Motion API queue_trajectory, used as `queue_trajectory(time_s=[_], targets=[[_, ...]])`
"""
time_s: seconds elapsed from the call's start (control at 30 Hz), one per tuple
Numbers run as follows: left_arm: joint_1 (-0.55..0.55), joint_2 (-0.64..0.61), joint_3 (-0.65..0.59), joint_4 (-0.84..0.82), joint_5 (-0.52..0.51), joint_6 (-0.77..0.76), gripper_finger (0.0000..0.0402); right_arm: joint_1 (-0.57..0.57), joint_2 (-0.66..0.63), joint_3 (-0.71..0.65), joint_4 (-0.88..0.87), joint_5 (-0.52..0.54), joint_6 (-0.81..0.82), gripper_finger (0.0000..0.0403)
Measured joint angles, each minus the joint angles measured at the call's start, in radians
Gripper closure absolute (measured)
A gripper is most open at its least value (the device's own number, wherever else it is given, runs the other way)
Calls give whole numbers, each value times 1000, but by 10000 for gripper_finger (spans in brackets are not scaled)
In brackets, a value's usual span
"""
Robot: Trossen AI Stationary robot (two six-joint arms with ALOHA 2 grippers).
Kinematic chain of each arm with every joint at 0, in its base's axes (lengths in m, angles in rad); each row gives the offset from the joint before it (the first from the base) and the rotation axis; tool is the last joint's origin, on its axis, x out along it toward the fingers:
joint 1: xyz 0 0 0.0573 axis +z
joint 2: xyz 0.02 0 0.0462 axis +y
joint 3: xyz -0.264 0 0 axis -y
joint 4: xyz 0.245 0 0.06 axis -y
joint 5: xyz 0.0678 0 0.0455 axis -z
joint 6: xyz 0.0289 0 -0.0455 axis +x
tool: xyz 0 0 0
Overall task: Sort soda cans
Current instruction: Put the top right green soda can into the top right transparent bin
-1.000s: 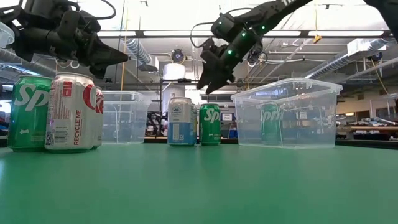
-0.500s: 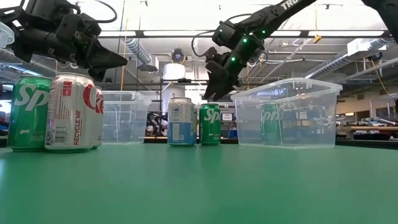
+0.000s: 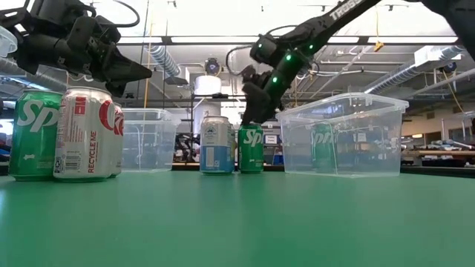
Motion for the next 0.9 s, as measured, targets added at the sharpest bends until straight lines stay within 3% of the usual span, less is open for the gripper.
queue_trajectory(time_s=[0.23, 0.43, 0.53, 0.9], targets=[[-1, 0, 0, -2, 5, 0, 395, 3, 41, 1, 10, 8, -18, 66], [-1, 0, 0, -2, 5, 0, 395, 7, 40, 1, 14, 9, -16, 116], [-1, 0, 0, -3, 5, 0, 395, 11, 39, 2, 9, 12, -18, 116], [-1, 0, 0, -3, 4, 0, 394, 18, 38, 188, -138, 19, 10, 116]])
